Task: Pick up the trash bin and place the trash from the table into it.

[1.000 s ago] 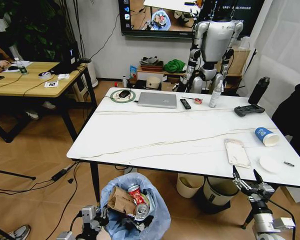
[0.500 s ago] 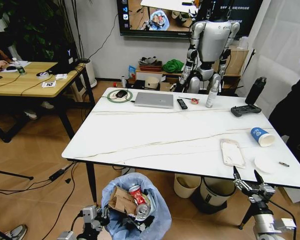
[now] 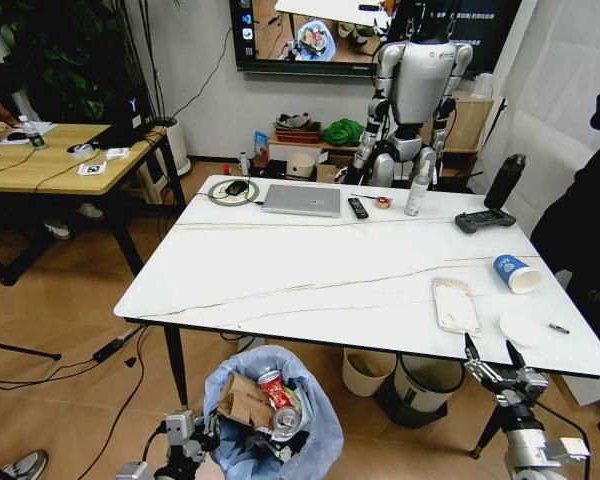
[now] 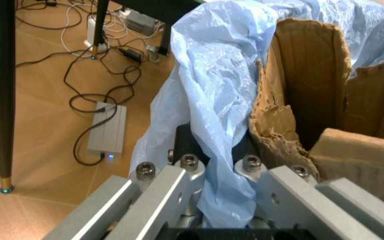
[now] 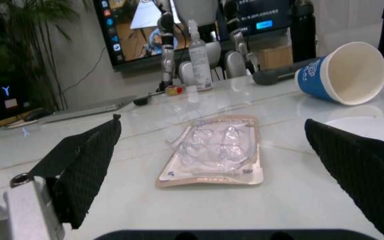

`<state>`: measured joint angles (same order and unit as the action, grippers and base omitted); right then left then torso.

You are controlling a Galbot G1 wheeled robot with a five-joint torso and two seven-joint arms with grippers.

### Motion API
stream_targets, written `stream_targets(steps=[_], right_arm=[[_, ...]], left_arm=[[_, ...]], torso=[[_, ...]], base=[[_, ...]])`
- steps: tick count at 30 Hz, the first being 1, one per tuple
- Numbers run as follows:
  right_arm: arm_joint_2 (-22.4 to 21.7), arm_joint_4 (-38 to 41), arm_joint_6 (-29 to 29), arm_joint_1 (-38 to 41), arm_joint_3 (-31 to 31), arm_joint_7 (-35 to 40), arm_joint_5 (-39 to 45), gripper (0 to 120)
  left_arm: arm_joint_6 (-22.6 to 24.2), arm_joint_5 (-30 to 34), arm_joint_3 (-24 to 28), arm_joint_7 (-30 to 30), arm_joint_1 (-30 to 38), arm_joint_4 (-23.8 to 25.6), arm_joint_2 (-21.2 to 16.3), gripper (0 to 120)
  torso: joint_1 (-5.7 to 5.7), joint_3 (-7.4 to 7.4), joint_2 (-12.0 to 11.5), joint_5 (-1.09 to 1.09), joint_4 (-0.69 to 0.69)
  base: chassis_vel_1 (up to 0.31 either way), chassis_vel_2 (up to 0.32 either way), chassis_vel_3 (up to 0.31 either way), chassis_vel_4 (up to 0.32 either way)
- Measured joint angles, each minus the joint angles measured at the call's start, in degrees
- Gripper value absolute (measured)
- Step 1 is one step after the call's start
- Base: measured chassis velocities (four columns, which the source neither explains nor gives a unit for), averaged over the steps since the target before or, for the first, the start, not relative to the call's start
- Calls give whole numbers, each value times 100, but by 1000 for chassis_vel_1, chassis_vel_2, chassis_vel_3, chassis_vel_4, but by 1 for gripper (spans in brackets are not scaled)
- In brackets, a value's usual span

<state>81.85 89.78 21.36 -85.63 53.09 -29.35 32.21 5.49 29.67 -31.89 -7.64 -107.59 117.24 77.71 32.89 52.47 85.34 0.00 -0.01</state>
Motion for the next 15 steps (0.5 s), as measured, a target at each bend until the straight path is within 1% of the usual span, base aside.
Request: stream_targets(steps=[15], right_arm=[[20,-69,92,0,0,-24,-31,100]], left_arm=[[7,5,12,6,17,-35,-3,0]], torso=[[0,0,0,0,0]], base=[[-5,-4,5,7]])
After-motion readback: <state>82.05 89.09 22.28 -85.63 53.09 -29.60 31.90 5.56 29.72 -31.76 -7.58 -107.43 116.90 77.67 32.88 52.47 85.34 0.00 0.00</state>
